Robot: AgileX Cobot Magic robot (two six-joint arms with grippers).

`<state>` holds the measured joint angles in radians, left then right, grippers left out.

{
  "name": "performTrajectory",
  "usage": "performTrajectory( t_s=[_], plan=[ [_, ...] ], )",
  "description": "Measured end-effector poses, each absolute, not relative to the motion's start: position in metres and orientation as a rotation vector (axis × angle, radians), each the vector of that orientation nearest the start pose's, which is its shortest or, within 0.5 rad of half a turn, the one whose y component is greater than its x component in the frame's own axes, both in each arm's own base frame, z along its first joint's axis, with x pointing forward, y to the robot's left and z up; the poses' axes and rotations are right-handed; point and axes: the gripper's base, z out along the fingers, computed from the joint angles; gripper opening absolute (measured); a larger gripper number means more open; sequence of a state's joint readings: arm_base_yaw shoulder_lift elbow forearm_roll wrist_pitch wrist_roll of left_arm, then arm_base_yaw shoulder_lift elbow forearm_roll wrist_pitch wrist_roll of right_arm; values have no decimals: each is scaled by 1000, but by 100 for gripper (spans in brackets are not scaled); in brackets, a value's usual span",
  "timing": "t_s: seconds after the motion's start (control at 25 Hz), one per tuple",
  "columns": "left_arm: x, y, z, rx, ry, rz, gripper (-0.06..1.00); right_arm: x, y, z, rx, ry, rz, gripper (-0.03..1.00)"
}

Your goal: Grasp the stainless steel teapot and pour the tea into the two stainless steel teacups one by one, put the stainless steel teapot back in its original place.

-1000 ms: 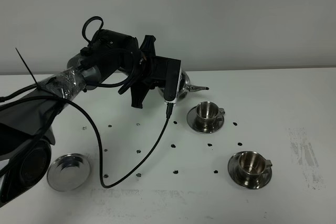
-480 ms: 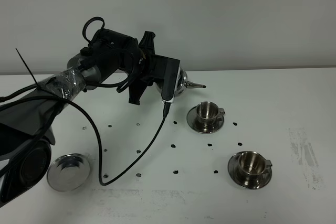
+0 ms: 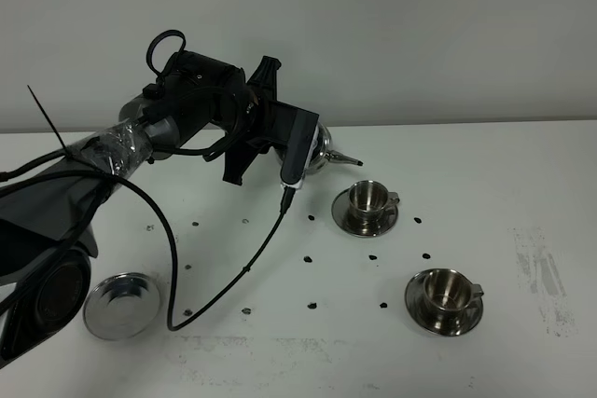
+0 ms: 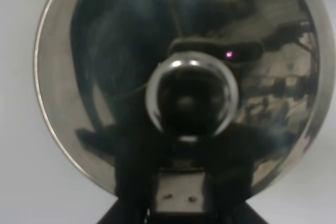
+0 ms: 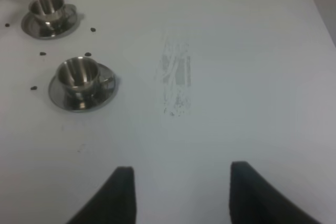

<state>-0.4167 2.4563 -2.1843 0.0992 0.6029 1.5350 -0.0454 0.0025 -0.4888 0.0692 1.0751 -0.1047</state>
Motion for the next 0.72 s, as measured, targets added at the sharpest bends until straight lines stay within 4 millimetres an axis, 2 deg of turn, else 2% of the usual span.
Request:
performTrajectory(
  t_s=[0.32, 0.72],
  plan=[
    [514, -225, 187, 2048, 1253, 666, 25, -4, 6, 273, -65, 2069, -9, 43],
    [516, -230, 169, 2080, 1211, 677, 25, -4, 6, 273, -65, 2069, -9, 43]
  ],
)
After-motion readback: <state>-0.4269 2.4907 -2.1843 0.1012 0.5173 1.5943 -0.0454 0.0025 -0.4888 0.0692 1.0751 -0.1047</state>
